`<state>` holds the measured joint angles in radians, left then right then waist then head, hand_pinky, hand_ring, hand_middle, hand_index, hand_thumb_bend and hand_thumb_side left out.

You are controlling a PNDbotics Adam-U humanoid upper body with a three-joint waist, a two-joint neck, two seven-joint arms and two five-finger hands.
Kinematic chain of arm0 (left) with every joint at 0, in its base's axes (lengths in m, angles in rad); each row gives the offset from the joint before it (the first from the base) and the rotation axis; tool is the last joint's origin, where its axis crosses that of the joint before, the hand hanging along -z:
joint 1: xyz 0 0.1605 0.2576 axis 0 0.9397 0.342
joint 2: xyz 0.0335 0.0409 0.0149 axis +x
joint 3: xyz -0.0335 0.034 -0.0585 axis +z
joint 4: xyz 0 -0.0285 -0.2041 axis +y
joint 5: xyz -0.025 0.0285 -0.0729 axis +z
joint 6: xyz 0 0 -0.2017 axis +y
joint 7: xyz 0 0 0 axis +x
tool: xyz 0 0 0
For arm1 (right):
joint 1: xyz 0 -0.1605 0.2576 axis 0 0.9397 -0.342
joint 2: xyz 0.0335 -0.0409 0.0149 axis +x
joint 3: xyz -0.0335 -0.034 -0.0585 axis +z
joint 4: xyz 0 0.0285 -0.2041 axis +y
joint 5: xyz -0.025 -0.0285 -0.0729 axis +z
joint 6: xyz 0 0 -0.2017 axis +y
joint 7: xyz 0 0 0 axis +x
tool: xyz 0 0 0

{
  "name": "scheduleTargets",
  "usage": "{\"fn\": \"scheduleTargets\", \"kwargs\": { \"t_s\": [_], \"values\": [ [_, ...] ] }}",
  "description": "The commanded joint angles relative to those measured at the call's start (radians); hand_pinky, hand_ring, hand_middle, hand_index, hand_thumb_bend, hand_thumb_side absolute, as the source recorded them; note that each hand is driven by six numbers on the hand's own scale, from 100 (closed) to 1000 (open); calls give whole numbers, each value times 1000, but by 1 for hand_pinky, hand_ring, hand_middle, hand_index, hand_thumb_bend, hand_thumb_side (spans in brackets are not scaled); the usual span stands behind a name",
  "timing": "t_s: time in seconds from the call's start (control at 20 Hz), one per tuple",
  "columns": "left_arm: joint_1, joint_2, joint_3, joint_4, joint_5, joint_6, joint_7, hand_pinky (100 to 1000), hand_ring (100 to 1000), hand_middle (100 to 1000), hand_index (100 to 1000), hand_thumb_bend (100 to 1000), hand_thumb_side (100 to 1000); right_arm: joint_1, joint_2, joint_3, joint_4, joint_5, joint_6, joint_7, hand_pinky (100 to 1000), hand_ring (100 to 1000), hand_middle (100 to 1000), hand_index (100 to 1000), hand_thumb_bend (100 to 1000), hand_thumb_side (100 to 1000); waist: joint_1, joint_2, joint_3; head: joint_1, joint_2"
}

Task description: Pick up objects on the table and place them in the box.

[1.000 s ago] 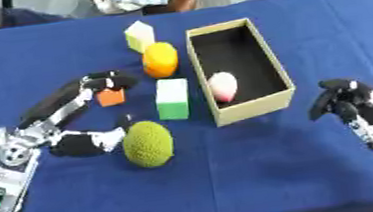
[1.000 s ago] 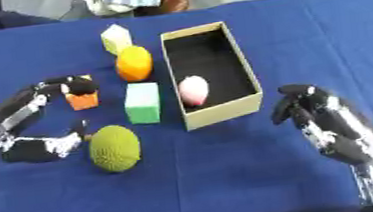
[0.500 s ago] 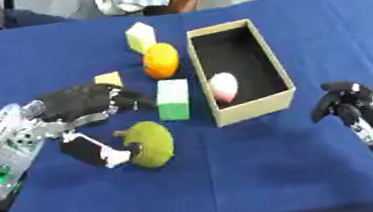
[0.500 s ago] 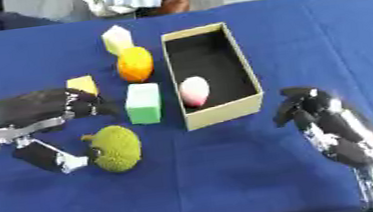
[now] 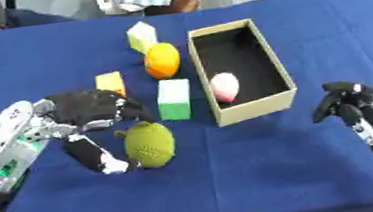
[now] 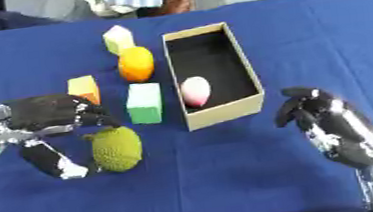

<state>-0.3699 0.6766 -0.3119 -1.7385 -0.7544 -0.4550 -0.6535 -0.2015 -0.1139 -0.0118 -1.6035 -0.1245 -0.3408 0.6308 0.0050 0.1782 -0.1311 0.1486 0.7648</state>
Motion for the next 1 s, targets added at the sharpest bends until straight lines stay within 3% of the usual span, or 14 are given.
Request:
{"fn": "scheduleTargets", "kwargs": {
  "t_s": [0.05,0.1,0.3,0.45,0.5,0.6,0.8,1.0],
  "values": [
    [-13,18,3,7,-29,-26,-27,787,717,736,901,362,708,-7,-19,-2,-14,3,-2,-1,588,611,584,835,100,470,15,-29,0,-1,5],
    [-13,15,4,11,-39,-23,-19,768,687,700,872,338,602,-6,-19,-1,-14,3,-2,-1,588,611,584,835,100,470,15,-29,0,-2,5],
    [-7,0,11,24,-92,-1,31,706,582,573,762,340,402,-6,-19,-2,-13,3,-2,-2,588,610,583,835,100,470,14,-28,0,-4,5],
    [-1,-11,16,30,-120,15,100,674,516,491,686,266,378,-6,-19,-2,-13,3,-2,-2,588,610,583,835,100,470,13,-27,1,-5,5],
    [1,-16,18,33,-127,20,123,646,467,427,625,157,340,-6,-19,-2,-12,3,-2,-2,588,610,583,835,100,470,13,-27,1,-5,5],
    [4,-23,20,36,-138,29,169,613,407,345,557,100,309,-6,-18,-2,-12,2,-2,-3,588,609,583,835,100,470,13,-27,0,-7,5],
    [11,-38,32,29,-138,46,263,583,337,253,486,100,273,-7,-18,-2,-13,2,-1,-5,588,609,583,835,100,470,13,-26,0,-10,5],
    [14,-46,55,-3,-110,67,337,580,318,229,469,100,258,-7,-18,-2,-13,1,-1,-6,589,608,583,835,100,470,13,-27,0,-13,5]
  ]
}}
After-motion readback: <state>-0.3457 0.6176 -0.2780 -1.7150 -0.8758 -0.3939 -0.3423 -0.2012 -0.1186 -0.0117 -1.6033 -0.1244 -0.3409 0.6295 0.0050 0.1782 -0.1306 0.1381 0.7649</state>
